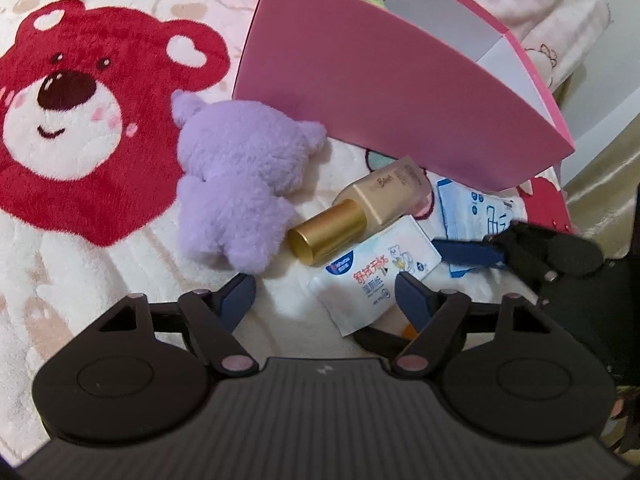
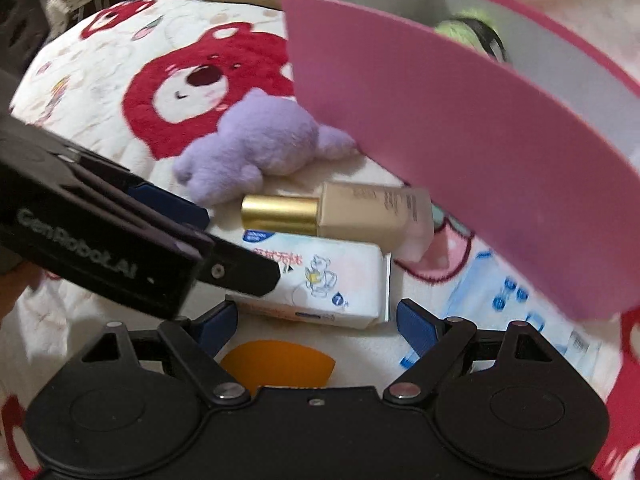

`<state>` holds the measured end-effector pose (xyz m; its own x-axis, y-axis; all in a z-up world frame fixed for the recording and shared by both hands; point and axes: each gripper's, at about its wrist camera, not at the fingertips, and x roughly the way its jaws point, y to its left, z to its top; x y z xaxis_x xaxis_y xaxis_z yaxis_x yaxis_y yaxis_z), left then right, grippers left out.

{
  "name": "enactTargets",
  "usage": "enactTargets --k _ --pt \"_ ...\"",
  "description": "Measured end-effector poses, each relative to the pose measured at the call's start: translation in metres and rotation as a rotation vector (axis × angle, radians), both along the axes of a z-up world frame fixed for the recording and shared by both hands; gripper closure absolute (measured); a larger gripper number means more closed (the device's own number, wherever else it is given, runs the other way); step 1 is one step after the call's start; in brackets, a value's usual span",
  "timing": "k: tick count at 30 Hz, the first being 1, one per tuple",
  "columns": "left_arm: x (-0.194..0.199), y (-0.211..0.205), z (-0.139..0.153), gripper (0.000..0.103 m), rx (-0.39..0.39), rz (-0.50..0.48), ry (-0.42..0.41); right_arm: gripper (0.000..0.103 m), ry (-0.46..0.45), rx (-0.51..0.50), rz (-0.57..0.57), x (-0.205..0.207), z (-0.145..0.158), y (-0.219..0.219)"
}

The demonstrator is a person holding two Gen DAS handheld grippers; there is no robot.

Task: Organize objects
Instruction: 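Lower the left tool onto the white wet-wipe pack and grasp it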

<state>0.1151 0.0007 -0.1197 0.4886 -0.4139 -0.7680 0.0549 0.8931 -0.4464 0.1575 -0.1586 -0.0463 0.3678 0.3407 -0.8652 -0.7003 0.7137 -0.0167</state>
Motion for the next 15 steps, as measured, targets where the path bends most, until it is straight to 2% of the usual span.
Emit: enactTargets --k 1,6,8,10,15 --pt "0.000 0.000 -0.001 0.040 -0.009 -0.004 -0.003 0.013 -0.002 0.001 -0.006 -0.001 -0.002 0.000" --pt "0.001 -0.002 -0.006 0.056 -0.079 -0.025 0.018 0.014 -0.021 0.004 0.008 -0.007 0.001 0.002" --pt "0.002 -0.002 -0.008 0.059 -0.119 -0.028 0.026 0.016 -0.017 0.017 0.019 -0.008 0.002 0.003" --pt "0.003 -0.002 -0.010 0.063 -0.124 -0.018 0.030 0.021 -0.037 0.005 0.023 -0.011 0.003 0.004" --pt "0.003 0.002 -0.008 0.063 -0.166 -0.017 0.041 0.024 -0.046 0.016 0.001 -0.015 0.011 0.001"
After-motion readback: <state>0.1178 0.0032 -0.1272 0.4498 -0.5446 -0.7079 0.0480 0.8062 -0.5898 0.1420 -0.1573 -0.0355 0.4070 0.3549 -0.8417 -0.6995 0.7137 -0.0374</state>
